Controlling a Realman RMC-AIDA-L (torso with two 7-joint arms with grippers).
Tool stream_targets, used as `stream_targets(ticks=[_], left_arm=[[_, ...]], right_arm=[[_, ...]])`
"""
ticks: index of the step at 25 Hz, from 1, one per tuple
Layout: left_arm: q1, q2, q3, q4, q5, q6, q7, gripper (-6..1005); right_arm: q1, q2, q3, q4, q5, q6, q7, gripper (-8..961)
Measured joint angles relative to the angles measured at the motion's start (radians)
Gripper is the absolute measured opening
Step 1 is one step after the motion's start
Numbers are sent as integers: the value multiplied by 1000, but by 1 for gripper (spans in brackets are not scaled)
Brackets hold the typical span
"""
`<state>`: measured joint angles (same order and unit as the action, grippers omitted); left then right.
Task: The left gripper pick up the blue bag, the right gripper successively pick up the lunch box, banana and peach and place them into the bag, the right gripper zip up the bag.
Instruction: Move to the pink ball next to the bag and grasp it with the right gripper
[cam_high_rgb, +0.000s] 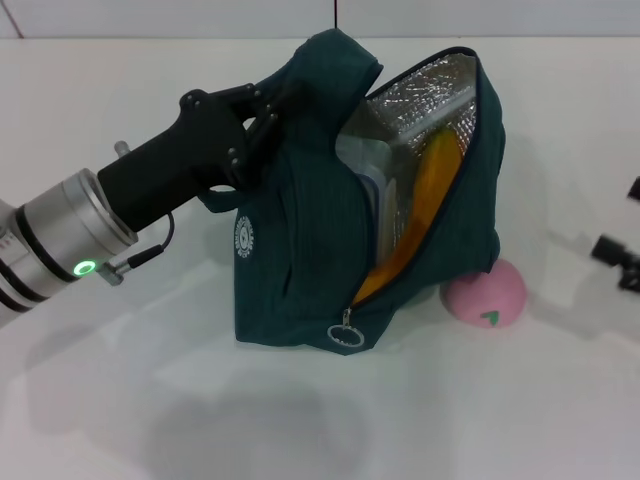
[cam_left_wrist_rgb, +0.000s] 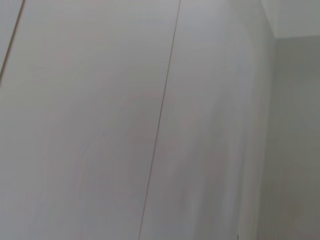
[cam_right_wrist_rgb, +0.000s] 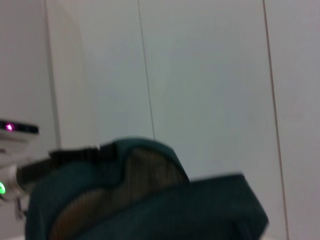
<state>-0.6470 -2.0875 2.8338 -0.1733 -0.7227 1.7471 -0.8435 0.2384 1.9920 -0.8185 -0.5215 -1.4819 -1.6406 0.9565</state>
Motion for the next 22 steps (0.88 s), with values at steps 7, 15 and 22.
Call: stream_targets(ticks=[7,15,22], left_arm=[[1,-1,-1,10,0,-1,15,108],[1,0,-1,9,0,-2,15,111],[1,1,-1,7,0,-3,15,113]], right_arm=[[114,19,-49,253,-14,161,-181,838],[198,26,-114,340,-17,233,-207,816],[214,35,-157,351,-15,304,-202,797]])
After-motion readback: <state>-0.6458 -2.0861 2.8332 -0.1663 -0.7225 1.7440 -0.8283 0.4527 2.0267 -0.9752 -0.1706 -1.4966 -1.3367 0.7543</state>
